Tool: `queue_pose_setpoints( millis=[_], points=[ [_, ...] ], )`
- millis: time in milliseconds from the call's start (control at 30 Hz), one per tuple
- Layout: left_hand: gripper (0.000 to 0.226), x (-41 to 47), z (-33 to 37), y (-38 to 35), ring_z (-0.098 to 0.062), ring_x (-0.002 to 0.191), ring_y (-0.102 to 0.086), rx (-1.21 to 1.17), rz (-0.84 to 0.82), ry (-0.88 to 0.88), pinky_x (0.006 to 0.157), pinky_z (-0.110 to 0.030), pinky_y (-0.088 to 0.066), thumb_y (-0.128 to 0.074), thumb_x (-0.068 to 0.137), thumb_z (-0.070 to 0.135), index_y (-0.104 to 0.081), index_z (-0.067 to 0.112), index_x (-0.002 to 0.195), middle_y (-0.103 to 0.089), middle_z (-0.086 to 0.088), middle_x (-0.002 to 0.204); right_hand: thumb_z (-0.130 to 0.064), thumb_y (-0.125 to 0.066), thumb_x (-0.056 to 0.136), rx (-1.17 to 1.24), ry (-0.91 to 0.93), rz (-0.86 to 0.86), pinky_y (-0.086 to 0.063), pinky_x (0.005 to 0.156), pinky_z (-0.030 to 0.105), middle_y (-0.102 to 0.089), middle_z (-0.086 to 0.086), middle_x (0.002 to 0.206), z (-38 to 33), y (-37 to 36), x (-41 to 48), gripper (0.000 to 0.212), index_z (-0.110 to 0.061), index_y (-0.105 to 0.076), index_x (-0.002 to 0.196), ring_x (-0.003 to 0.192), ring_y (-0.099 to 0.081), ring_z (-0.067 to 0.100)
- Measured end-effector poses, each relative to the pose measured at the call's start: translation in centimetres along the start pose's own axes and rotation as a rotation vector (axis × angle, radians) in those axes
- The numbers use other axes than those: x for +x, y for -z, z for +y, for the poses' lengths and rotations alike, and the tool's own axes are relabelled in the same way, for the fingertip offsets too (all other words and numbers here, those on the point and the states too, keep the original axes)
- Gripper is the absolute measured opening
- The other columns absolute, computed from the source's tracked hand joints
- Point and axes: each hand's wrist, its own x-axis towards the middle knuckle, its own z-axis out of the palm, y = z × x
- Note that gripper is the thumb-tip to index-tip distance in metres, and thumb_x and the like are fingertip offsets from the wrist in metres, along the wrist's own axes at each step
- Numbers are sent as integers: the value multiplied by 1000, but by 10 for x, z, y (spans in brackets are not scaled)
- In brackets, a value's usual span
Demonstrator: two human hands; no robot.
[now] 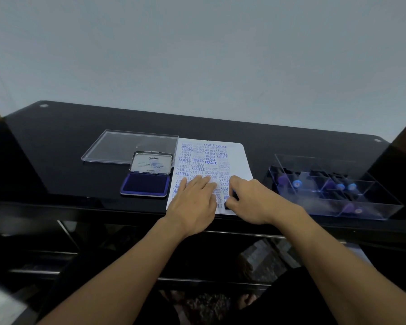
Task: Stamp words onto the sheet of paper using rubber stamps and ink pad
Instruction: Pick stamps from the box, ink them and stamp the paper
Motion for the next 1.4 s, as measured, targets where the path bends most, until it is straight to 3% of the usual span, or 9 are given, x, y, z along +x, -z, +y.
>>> queue_pose_setpoints(
  millis=[533,900,1133,1267,1400],
  points=[
    [47,6,4,13,-16,149,-15,-56,-57,36,123,-46,-3,-34,103,27,-37,18,149,-24,-2,161,-31,-52,94,9,-14,13,-38,57,32,-57,1,85,-3,10,-4,16,-24,-42,85,70,-53,19],
    [45,10,0,44,-15,148,-18,-89,52,63,121,-45,-14,-37,103,28,-41,18,147,-28,1,160,-29,-52,96,120,-36,154,-42,57,33,-60,4,84,-1,47,-3,12,-19,-48,91,69,-56,21],
    [45,6,2,54,-14,146,-21,-68,75,66,120,-35,-13,-37,104,26,-42,17,147,-30,1,159,-32,-45,99,156,-50,169,-42,59,34,-62,4,85,-3,49,-5,16,-19,-48,89,71,-55,22],
    [45,4,3,56,-16,147,-20,-75,61,74,121,-39,-13,-37,103,26,-41,17,148,-29,1,160,-31,-43,99,169,-58,171,-42,62,34,-62,5,87,-4,50,-6,19,-16,-50,92,78,-58,26],
    [46,3,3,57,-15,148,-18,-82,54,75,122,-41,-13,-37,103,27,-40,18,148,-27,1,160,-30,-42,100,152,-56,172,-42,61,35,-62,6,86,-4,51,-7,18,-17,-50,91,72,-54,22]
  ],
)
